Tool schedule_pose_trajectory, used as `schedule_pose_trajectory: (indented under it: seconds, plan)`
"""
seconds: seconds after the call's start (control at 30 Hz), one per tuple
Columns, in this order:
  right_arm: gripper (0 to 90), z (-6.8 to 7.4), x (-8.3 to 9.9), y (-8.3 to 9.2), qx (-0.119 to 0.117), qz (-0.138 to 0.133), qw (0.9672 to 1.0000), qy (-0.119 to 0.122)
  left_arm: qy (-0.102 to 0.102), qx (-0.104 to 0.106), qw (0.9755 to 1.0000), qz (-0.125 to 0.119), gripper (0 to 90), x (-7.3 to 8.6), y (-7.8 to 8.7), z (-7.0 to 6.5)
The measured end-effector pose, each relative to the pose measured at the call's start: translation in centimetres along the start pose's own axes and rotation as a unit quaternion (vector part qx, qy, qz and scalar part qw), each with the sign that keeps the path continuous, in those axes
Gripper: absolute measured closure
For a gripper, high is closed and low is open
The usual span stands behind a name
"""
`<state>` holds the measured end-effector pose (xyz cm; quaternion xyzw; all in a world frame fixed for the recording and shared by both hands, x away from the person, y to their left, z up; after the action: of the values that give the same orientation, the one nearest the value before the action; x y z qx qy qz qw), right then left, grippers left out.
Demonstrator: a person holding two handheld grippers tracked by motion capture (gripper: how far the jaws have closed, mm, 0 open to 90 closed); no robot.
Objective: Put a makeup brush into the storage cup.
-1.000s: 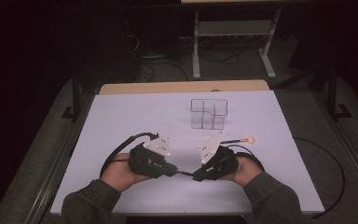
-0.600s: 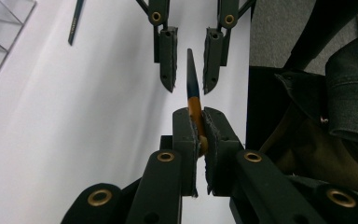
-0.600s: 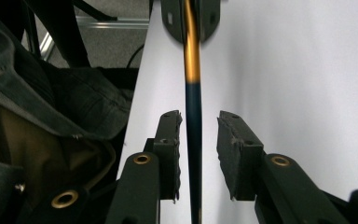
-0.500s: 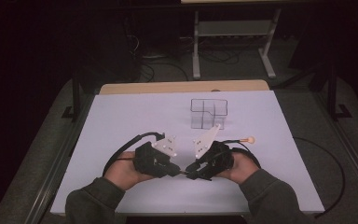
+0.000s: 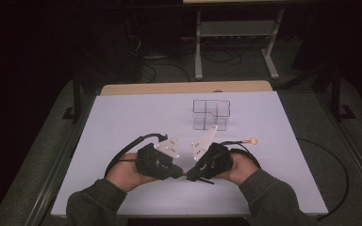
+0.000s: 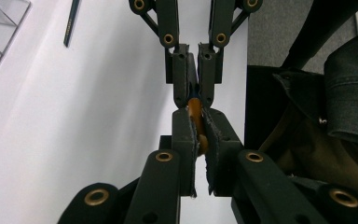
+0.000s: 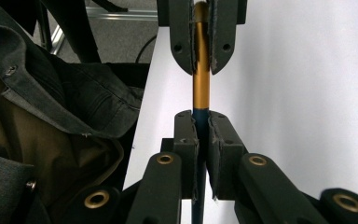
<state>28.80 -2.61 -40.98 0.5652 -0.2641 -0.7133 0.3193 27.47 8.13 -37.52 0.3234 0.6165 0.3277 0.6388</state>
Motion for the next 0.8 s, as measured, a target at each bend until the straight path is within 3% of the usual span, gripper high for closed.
schedule_pose_trajectory:
  seconds: [0.33, 0.8]
  plan:
    - [82.6, -0.7, 0.4, 0.5, 0.015, 0.0, 0.9999, -0.001, 0.02, -0.006, 0.9996, -0.017, 65.4, 0.7, 0.6, 0.1]
    - [82.6, -1.8, 0.8, 1.3, 0.026, -0.012, 0.9992, -0.027, 0.055, -0.024, 0.9973, -0.043, 59.2, 3.2, 1.2, 0.2]
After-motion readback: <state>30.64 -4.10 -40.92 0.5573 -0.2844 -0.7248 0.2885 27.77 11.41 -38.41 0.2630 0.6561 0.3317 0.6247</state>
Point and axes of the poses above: each handheld gripper's, and its own axes: y roughly backward along the jaws, x roughly out of its underside, z roughly to its left, the point moved 7 cm from there along -y, roughly forward along the jaws, and after that the axes turned 9 degrees about -y, right-handed, at the moved point
